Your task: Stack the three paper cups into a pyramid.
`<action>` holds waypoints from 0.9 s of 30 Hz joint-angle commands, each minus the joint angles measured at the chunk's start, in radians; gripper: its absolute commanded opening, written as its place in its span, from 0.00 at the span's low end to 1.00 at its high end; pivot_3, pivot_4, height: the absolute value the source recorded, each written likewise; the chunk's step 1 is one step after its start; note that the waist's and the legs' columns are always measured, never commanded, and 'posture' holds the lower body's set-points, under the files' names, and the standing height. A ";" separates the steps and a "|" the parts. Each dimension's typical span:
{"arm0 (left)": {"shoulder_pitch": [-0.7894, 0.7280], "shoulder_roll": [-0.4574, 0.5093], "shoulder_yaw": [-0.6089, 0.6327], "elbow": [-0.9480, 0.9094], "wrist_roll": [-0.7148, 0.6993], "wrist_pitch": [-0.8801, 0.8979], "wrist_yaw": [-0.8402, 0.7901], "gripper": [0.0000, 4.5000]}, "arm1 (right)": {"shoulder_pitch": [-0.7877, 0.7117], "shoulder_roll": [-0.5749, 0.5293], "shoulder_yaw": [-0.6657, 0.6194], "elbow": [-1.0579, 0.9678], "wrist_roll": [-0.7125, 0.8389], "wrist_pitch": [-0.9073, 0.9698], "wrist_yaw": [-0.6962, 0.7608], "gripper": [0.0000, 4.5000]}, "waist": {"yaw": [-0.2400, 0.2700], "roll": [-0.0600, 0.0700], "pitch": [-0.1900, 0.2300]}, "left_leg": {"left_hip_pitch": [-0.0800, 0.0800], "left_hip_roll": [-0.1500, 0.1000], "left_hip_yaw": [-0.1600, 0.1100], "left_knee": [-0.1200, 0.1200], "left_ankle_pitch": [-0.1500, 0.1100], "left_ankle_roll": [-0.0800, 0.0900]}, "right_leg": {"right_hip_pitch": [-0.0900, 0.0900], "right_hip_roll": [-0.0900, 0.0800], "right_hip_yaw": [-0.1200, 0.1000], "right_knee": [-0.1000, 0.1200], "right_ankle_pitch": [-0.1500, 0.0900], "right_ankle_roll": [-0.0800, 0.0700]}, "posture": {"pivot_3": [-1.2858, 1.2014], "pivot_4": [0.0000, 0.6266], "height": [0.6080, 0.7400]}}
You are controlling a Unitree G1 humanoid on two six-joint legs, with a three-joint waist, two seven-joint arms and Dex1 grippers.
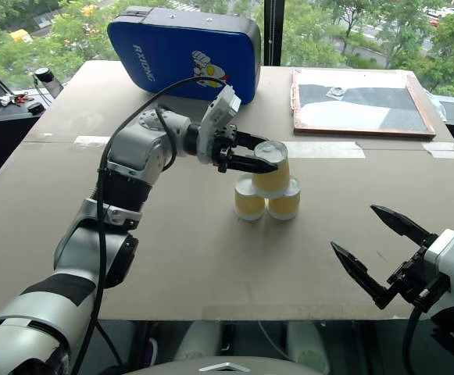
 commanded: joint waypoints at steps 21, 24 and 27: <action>0.200 0.152 0.345 -0.385 -0.226 0.239 0.219 0.99 | -0.172 -0.042 0.103 0.162 -0.067 -0.032 0.051 1.00 | -0.006 0.002 0.000 | 0.003 0.000 -0.002 0.000 0.000 0.000 | 0.000 0.000 0.004 0.002 0.000 0.000 | 0.52 0.24 1.00; 0.344 0.134 0.416 -0.493 -0.238 0.236 0.348 0.99 | -0.250 -0.025 0.168 0.273 -0.133 -0.065 0.056 1.00 | 0.001 0.001 0.000 | 0.002 0.000 -0.003 0.000 0.000 0.000 | 0.000 -0.001 0.003 0.002 0.000 0.000 | 0.52 0.24 1.00; 0.508 0.101 0.475 -0.617 -0.235 0.218 0.484 0.99 | -0.321 -0.020 0.215 0.397 -0.192 -0.110 0.085 1.00 | 0.002 0.001 0.000 | 0.002 -0.001 -0.002 0.000 0.000 0.000 | 0.000 -0.002 0.004 0.001 0.000 0.000 | 0.52 0.24 1.00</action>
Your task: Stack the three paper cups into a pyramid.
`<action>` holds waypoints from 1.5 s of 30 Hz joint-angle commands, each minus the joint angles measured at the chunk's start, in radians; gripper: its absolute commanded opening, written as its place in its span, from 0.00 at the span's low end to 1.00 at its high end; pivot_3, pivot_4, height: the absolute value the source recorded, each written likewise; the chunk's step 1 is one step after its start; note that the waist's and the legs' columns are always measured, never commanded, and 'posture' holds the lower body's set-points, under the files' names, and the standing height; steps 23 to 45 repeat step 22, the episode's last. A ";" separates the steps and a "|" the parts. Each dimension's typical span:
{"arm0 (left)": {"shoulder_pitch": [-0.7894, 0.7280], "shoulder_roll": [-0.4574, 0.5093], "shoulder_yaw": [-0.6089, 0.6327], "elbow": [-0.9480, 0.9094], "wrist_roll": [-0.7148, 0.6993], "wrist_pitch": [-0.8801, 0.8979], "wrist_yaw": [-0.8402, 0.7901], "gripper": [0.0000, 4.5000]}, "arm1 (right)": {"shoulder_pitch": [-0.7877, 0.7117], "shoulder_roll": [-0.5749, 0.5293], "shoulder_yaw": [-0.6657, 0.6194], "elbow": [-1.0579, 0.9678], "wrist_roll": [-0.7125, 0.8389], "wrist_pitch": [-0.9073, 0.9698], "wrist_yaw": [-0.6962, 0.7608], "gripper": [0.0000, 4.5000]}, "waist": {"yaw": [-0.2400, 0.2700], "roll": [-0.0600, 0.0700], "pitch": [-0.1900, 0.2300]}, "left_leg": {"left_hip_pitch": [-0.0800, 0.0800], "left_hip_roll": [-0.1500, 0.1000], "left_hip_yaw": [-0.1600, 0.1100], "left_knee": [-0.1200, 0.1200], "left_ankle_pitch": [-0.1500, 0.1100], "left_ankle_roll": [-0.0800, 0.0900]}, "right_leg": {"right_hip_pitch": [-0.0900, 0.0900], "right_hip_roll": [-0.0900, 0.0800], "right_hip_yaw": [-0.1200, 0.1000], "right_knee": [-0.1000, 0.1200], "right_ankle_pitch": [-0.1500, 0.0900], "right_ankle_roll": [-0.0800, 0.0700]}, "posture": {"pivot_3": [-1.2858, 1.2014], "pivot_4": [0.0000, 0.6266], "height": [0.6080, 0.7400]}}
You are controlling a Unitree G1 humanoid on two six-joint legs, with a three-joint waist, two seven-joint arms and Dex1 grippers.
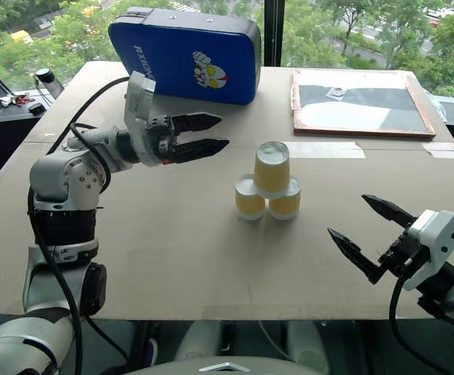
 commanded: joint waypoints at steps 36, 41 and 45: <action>1.033 -0.134 0.203 -0.476 0.021 -0.354 0.322 0.99 | -0.056 -0.112 -0.093 0.441 -0.080 -0.129 0.266 1.00 | 0.006 0.001 -0.001 | 0.004 0.000 0.002 -0.003 0.000 0.000 | 0.001 0.000 0.002 0.000 0.000 -0.001 | 0.52 0.24 1.00; 1.033 -0.134 0.203 -0.476 0.021 -0.354 0.322 0.99 | -0.056 -0.112 -0.093 0.441 -0.080 -0.129 0.266 1.00 | 0.006 0.001 -0.001 | 0.004 0.000 0.002 -0.003 0.000 0.000 | 0.001 0.000 0.002 0.000 0.000 -0.001 | 0.52 0.24 1.00; 1.033 -0.134 0.203 -0.476 0.021 -0.354 0.322 0.99 | -0.056 -0.112 -0.093 0.441 -0.080 -0.129 0.266 1.00 | 0.006 0.001 -0.001 | 0.004 0.000 0.002 -0.003 0.000 0.000 | 0.001 0.000 0.002 0.000 0.000 -0.001 | 0.52 0.24 1.00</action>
